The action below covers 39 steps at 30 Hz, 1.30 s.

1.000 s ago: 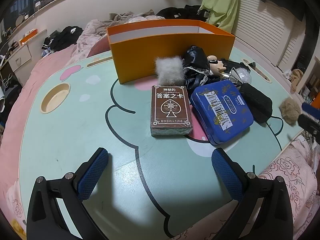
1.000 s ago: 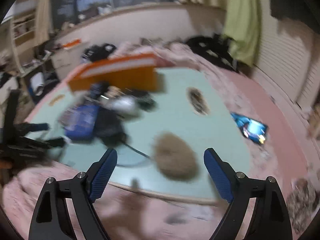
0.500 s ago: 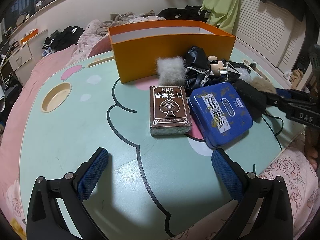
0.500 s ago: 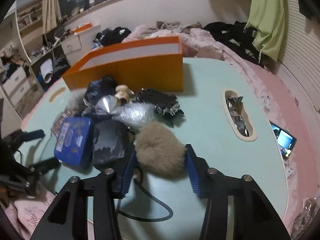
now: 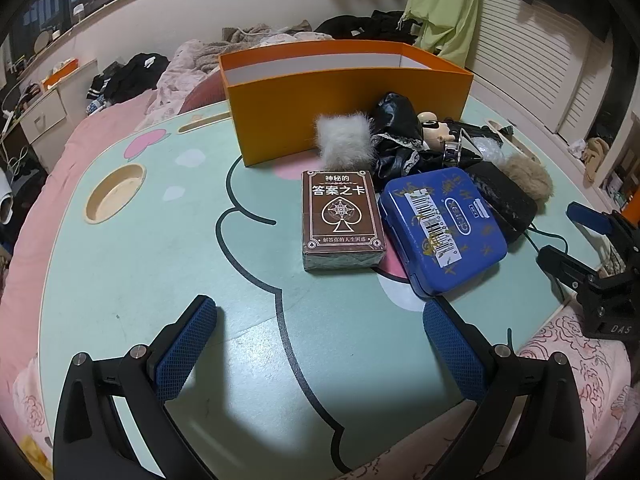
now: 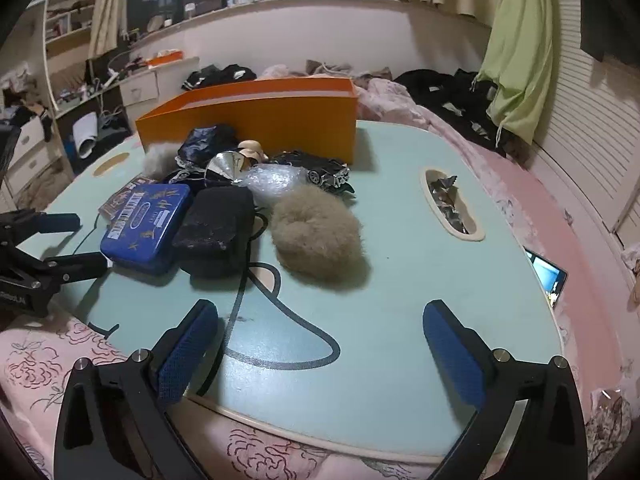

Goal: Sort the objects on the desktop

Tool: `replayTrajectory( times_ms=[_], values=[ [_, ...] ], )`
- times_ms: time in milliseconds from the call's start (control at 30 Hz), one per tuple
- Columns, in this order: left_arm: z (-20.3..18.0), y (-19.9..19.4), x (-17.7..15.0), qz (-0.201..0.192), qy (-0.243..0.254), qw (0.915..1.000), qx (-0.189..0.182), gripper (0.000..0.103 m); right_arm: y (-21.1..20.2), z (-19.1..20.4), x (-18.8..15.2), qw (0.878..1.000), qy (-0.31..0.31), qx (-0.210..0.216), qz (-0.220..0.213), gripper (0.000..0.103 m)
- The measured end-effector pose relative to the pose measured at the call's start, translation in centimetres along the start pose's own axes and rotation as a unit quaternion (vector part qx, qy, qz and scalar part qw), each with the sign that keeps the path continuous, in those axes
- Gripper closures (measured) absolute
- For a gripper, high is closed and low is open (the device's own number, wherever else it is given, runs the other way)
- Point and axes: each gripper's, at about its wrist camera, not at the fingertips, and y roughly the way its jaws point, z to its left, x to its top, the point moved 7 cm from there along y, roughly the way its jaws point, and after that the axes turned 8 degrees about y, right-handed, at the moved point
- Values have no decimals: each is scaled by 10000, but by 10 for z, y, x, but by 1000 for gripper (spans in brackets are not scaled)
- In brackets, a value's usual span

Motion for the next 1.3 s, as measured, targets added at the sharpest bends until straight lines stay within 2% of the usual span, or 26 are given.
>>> replayTrajectory(
  times_ms=[467,1300],
  values=[
    [0,0,0,-4,7,10000,-4,0,-22,9,11,10000,-45,12,-6,0],
    [5,-4,-1,-21,-108,9999,61,0,-9,8,2,10000,-70,12,-23,0]
  ],
)
